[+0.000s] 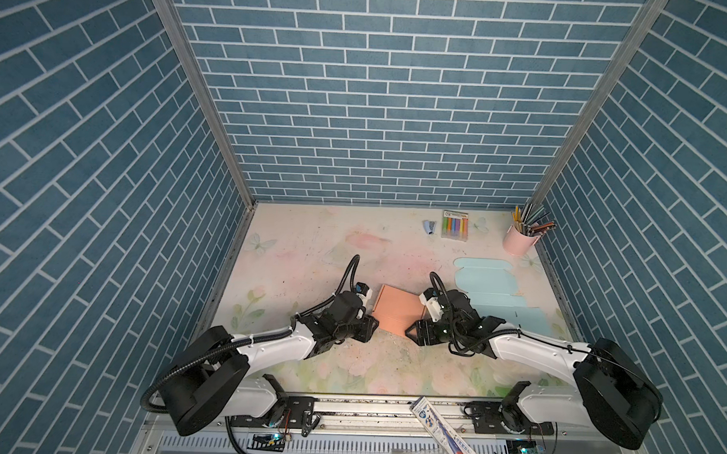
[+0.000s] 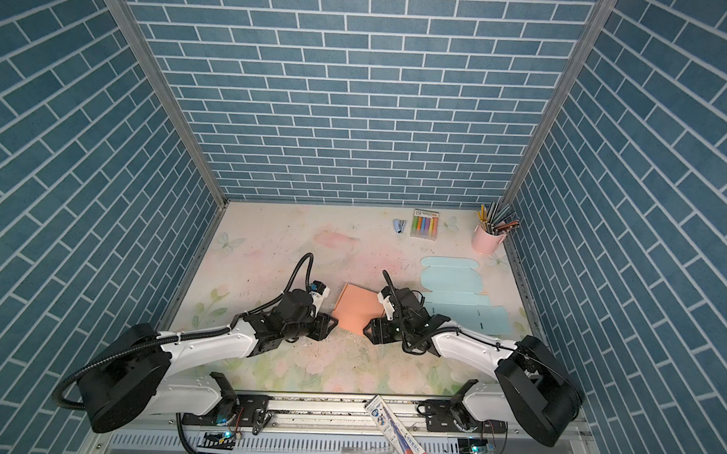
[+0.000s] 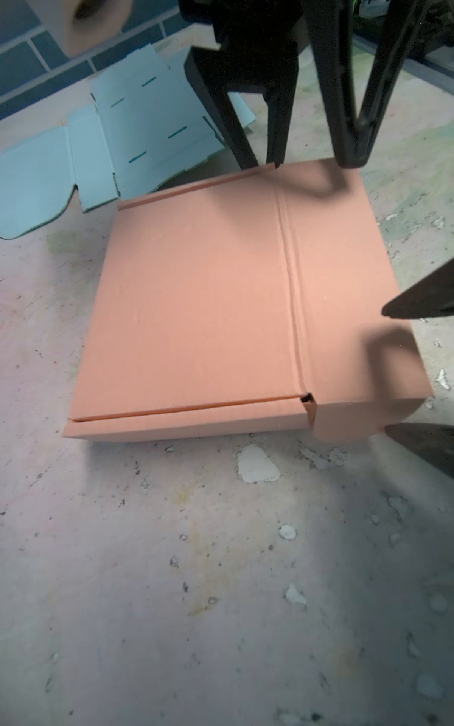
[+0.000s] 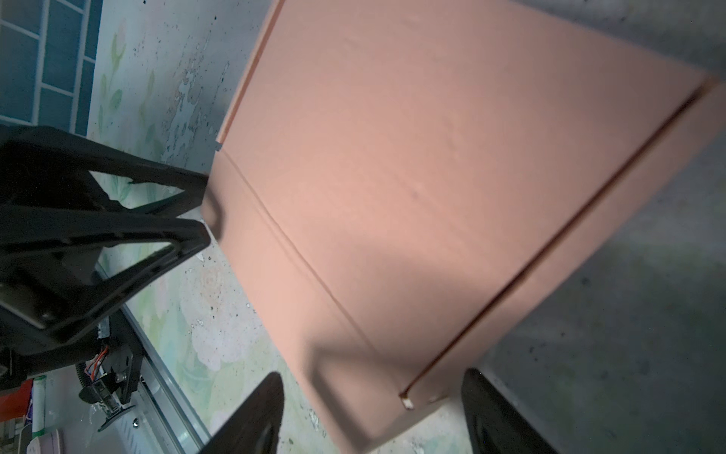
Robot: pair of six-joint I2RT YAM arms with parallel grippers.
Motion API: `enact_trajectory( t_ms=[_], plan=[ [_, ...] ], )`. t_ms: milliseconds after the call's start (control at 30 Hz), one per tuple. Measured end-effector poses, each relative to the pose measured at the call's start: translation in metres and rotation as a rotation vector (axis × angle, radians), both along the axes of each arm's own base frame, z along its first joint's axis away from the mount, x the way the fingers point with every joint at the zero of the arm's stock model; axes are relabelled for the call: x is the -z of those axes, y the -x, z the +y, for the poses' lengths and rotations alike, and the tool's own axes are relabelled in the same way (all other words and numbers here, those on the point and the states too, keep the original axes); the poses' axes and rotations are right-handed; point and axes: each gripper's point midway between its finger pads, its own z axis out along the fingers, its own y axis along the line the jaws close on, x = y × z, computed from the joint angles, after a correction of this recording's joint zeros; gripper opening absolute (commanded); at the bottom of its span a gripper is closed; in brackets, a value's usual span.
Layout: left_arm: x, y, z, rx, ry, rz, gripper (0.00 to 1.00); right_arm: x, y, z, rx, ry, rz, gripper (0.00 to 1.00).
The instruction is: Fold the paper box
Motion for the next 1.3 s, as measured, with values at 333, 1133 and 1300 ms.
enact_trajectory(
  t_ms=[333, 1133, 1300],
  plan=[
    [-0.014, -0.023, 0.008, 0.004, 0.042, -0.009, 0.61, -0.015, 0.002, -0.006, 0.020, -0.026, -0.028, 0.84],
    [-0.006, -0.082, -0.017, 0.029, 0.102, 0.005, 0.48, -0.009, -0.076, 0.001, 0.045, -0.030, -0.021, 0.80],
    [-0.001, -0.078, -0.015, 0.025, 0.106, 0.017, 0.47, -0.011, -0.083, 0.009, 0.025, -0.042, -0.028, 0.79]
  ],
)
